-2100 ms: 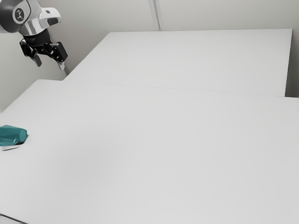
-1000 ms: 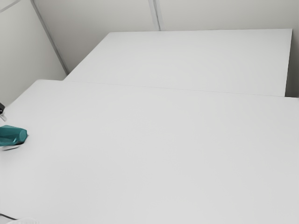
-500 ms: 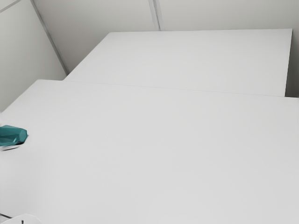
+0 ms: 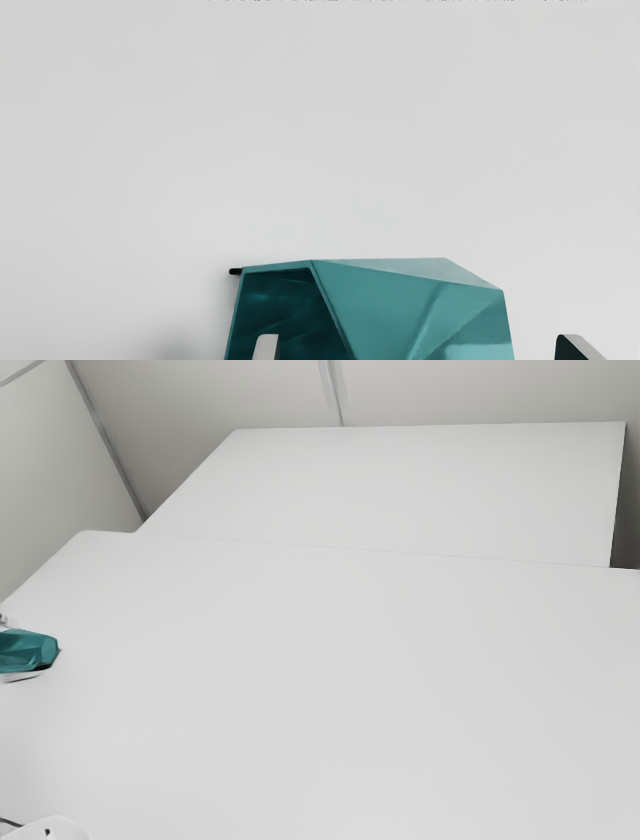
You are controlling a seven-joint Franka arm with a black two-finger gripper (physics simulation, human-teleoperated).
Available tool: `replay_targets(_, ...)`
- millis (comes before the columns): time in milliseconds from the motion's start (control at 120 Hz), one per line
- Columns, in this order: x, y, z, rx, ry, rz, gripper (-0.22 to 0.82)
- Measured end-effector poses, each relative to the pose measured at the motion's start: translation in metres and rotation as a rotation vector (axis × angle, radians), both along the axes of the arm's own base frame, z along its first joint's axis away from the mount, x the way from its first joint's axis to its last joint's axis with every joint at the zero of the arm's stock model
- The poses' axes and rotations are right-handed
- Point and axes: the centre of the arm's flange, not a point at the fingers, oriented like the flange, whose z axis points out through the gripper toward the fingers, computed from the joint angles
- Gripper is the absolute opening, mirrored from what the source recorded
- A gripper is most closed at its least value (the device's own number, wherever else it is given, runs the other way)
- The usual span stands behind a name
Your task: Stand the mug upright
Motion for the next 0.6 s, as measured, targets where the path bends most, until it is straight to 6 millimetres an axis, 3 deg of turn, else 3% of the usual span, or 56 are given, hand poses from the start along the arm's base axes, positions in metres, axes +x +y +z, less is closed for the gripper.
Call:
replay_targets(350, -0.001, -0.011, -0.025, -0.044, -0.065, -0.039, 0.59)
replay_targets(408, 0.001, -0.013, -0.025, -0.043, -0.071, -0.049, 0.5)
replay_targets(525, 0.005, -0.016, -0.023, -0.036, -0.084, -0.067, 0.21)
replay_targets(600, 0.009, -0.018, -0.019, -0.027, -0.091, -0.078, 0.11)
